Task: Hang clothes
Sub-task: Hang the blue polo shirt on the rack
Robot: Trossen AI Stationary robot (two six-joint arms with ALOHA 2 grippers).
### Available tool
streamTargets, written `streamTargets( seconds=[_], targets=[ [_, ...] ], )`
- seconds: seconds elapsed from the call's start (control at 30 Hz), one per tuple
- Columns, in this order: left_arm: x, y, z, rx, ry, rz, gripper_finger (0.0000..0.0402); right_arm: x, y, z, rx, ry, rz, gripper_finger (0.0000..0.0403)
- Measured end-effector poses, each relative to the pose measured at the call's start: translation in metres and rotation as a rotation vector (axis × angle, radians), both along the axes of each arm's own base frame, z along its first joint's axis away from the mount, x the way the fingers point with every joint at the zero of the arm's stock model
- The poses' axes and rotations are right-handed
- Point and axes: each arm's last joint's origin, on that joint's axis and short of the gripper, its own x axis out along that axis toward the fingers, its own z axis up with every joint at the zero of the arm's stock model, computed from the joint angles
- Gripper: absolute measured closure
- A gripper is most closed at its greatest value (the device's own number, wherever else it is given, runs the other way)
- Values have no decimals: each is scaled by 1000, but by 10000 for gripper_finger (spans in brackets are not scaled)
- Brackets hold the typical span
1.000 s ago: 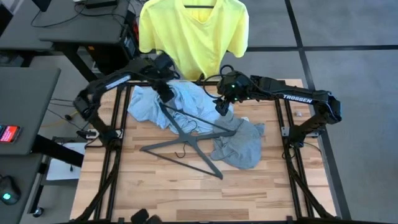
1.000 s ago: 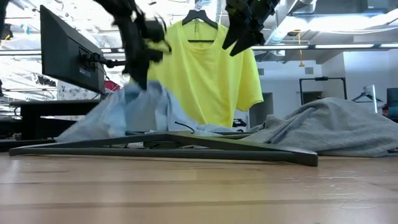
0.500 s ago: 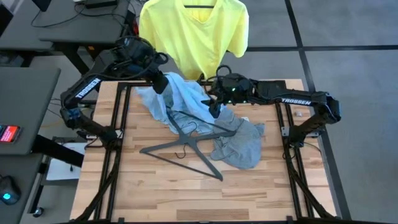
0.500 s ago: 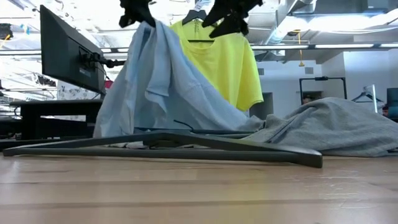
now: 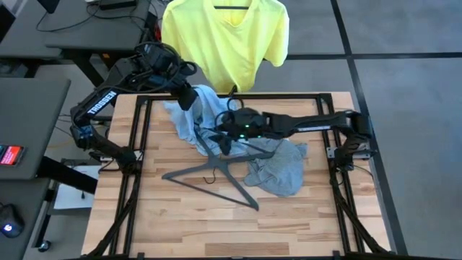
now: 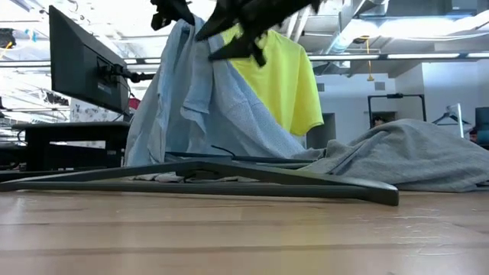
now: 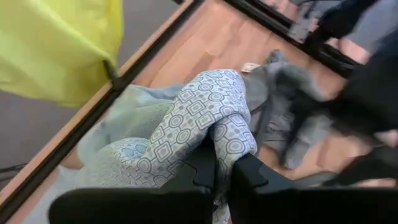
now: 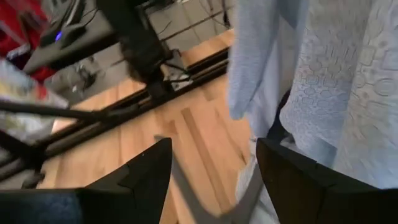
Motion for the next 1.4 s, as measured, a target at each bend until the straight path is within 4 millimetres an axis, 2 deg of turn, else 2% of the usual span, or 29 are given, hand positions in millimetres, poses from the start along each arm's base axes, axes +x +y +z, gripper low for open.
streamTargets(
  seconds=[0.1,0.2,0.4,0.57,0.67,0.8,0.87,0.97,1.07,1.23,1.4],
  targets=[
    [2,-6,0,-1,4,-43,401,15,-12,-12,21,12,-83,180],
    [3,-12,1,-6,-5,-92,401,24,-26,-15,-8,17,-171,180],
    [8,-22,1,-2,-4,-175,402,35,-43,-6,-113,-4,-315,180],
    [11,-29,1,0,-3,-203,402,33,-54,-5,-89,-6,-382,185],
    [12,-31,0,0,1,-214,402,31,-57,-8,-85,37,-405,228],
    [11,-31,0,-2,6,-213,402,28,-54,-13,-112,123,-363,360],
    [11,-31,-1,8,24,-204,402,23,-51,-9,-140,159,-312,388],
    [6,-28,-4,56,95,-150,402,11,-44,7,-183,204,-272,397],
    [-2,-23,2,115,136,-78,401,-10,-41,34,-246,230,-235,399],
    [-17,-23,37,220,44,4,401,-58,-47,90,-298,179,-215,401],
    [-39,-32,80,408,-64,77,401,-108,-50,144,-301,2,-192,402]
  ],
)
